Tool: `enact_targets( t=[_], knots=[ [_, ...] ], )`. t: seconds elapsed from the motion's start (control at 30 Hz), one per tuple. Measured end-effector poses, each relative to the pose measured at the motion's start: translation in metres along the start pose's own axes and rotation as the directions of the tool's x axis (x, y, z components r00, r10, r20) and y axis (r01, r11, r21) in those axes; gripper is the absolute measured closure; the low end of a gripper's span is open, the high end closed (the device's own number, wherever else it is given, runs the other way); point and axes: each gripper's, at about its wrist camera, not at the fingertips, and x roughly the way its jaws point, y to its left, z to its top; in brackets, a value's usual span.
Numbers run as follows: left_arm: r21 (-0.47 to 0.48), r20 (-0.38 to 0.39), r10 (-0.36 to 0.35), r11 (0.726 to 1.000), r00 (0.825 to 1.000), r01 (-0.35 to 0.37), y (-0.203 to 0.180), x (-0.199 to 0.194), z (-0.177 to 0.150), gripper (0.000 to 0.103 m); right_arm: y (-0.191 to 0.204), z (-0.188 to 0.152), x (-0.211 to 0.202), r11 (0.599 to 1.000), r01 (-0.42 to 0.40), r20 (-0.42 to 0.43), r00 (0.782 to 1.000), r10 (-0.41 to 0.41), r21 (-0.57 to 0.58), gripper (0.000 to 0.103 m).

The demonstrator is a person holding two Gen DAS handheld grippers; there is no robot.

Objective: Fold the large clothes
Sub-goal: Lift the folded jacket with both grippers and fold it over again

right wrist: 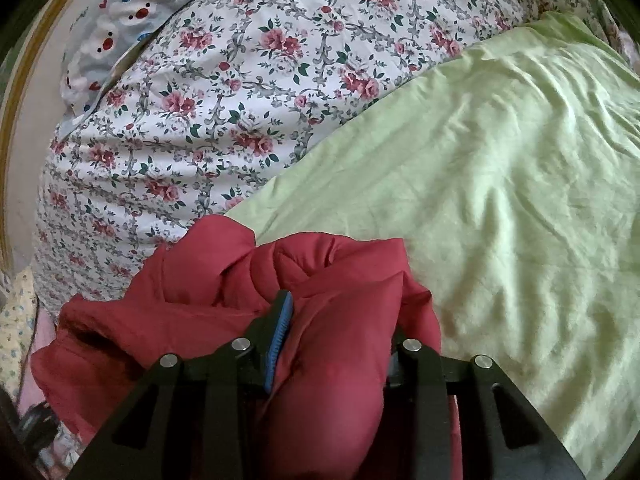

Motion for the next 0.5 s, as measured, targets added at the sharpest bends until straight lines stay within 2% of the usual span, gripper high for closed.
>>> enact_targets(
  t=[0.13, 0.2, 0.3, 0.37, 0.4, 0.47, 0.5],
  knots=[
    [0.111, -0.074, -0.097, 0.988, 0.993, 0.105, -0.044, 0.003, -0.027, 0.049, 0.001, 0.002, 0.001, 1.0, 0.014, 0.0, 1.0, -0.014, -0.003, 0.067],
    [0.149, -0.116, -0.107, 0.981, 0.987, 0.124, -0.061, 0.015, -0.042, 0.049, 0.001, 0.003, 0.002, 1.0, 0.012, -0.005, 1.0, -0.012, -0.001, 0.066],
    [0.209, -0.161, -0.056, 0.974, 0.985, 0.09, -0.081, 0.042, -0.061, 0.049, 0.001, 0.005, -0.002, 1.0, 0.008, -0.01, 1.0, -0.008, 0.01, 0.065],
    [0.254, -0.155, 0.023, 0.967, 0.988, 0.018, -0.086, 0.063, -0.07, 0.049, 0.005, 0.006, -0.011, 1.0, 0.004, 0.0, 1.0, -0.004, 0.002, 0.062],
    [0.254, -0.158, 0.04, 0.967, 0.987, 0.001, -0.086, 0.071, -0.07, 0.049, 0.007, 0.006, -0.017, 1.0, 0.0, 0.004, 1.0, 0.0, 0.0, 0.061],
    [0.248, -0.158, 0.066, 0.969, 0.985, -0.025, -0.084, 0.082, -0.069, 0.047, 0.014, 0.007, -0.037, 1.0, -0.021, 0.031, 0.999, 0.022, -0.019, 0.048],
    [0.241, -0.157, 0.07, 0.97, 0.985, -0.03, -0.082, 0.084, -0.069, 0.047, 0.018, 0.006, -0.046, 0.999, -0.025, 0.049, 0.998, 0.026, -0.035, 0.045]
  ],
)
